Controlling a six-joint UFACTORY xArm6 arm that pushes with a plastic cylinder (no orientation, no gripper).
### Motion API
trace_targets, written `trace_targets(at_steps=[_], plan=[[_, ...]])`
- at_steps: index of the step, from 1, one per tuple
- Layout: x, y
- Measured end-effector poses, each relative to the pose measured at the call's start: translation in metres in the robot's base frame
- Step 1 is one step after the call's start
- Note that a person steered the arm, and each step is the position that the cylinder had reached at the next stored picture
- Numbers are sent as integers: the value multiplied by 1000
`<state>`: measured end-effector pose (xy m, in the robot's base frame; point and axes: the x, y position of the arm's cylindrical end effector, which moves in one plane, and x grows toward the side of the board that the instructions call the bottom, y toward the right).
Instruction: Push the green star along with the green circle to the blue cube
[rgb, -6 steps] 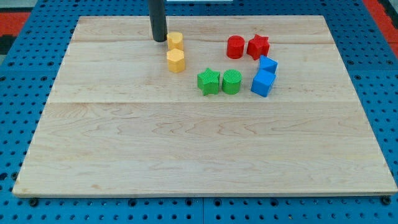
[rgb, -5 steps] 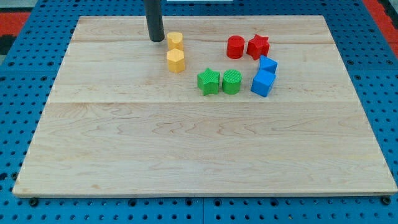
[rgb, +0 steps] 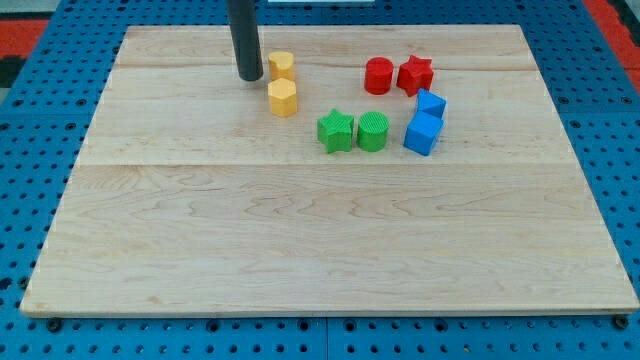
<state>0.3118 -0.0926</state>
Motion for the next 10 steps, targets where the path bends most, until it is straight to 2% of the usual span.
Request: trace_targets(at_steps=[1,2,3,4,6,10], plan=[[50,15],[55,-12],[76,20],[76,73],[93,78],[111,125]])
